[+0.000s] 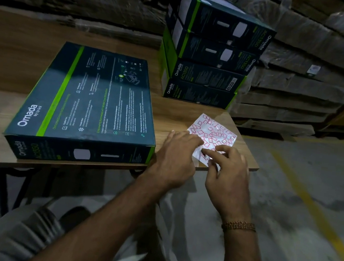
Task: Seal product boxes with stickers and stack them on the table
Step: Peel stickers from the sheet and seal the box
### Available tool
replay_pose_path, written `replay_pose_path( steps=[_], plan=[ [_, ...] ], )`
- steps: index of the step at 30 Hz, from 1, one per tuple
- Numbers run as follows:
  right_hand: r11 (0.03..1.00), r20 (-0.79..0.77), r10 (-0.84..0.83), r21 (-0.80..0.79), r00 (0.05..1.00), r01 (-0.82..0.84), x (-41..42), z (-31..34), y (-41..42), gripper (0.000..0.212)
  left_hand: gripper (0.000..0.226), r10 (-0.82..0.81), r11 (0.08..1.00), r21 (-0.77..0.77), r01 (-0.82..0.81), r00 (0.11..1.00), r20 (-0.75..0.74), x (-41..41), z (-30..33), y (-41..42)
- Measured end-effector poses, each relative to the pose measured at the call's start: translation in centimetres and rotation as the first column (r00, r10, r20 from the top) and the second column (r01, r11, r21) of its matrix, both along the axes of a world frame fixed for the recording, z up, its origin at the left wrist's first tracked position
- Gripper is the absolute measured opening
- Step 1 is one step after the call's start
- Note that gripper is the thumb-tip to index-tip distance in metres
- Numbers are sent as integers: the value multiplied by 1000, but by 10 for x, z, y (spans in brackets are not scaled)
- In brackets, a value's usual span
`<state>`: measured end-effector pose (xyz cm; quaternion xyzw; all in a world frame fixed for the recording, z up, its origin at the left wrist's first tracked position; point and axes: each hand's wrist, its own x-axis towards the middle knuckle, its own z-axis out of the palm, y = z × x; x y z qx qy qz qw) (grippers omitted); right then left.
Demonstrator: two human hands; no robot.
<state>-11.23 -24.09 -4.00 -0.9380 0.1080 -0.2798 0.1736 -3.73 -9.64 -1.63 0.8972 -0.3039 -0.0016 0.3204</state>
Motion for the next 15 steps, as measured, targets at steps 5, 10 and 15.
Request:
replay_pose_path(
  steps=[5,10,15],
  plan=[
    [999,-8,34,25,999,-34,1,4,-4,26,58,0,1000,15,0,1000,-10,2,0,-1],
    [997,-92,81,21,993,-79,7,17,-4,28,55,0,1000,10,0,1000,-9,1,0,-1],
    [998,-164,67,26,984,-64,12,26,-1,27,57,7,1000,8,-7,1000,-5,1,-1,-2]
  ],
)
